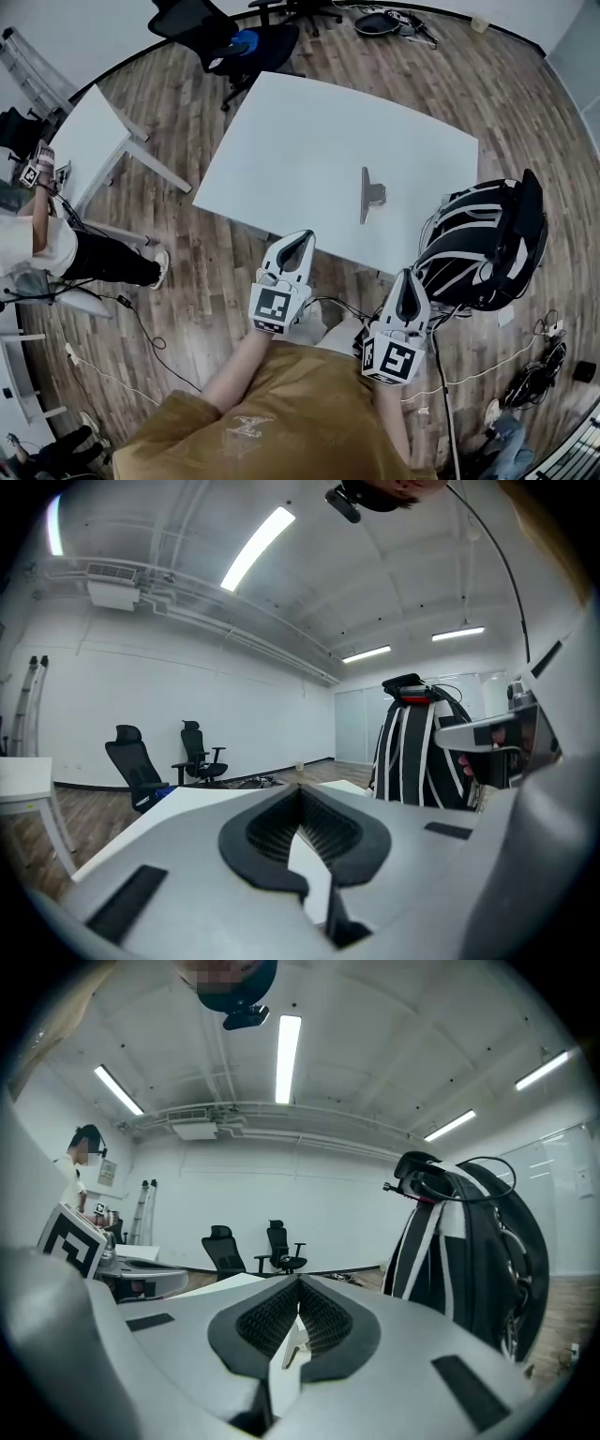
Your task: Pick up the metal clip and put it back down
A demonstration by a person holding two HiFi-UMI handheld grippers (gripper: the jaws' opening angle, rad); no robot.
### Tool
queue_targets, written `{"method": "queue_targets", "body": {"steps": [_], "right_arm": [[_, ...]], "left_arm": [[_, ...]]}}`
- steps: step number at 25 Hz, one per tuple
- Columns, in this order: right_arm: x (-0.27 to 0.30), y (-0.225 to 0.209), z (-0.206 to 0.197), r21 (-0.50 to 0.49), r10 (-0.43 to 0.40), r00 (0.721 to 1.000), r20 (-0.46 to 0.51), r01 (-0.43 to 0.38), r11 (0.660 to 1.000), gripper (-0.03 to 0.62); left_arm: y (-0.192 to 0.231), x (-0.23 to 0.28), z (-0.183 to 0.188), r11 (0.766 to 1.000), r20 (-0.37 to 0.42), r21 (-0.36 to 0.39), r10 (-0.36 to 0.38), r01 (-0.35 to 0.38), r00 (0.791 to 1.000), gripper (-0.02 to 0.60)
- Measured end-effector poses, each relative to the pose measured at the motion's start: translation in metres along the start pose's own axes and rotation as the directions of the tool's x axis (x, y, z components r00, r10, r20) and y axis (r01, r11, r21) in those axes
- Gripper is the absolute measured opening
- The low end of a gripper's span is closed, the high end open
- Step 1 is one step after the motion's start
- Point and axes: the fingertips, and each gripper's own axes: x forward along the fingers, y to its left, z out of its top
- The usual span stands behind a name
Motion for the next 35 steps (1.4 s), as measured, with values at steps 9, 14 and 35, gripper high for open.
{"method": "queue_targets", "body": {"steps": [9, 14, 35], "right_arm": [[0.036, -0.002, 0.001, 0.010, 0.010, 1.000, -0.006, -0.010, 1.000, 0.008], [0.066, -0.013, 0.009, -0.001, 0.022, 0.999, 0.037, -0.022, 1.000, 0.008], [0.171, -0.038, 0.013, 0.080, 0.096, 0.993, 0.062, -0.101, 0.992, 0.009]], "left_arm": [[0.011, 0.028, -0.003, 1.000, -0.020, -0.017, -0.005, 0.005, 1.000, 0.002], [0.018, 0.057, 0.001, 0.999, -0.024, -0.051, 0.002, -0.003, 1.000, 0.002], [0.028, 0.153, 0.014, 0.999, -0.041, -0.042, -0.020, 0.019, 0.999, 0.002]]}}
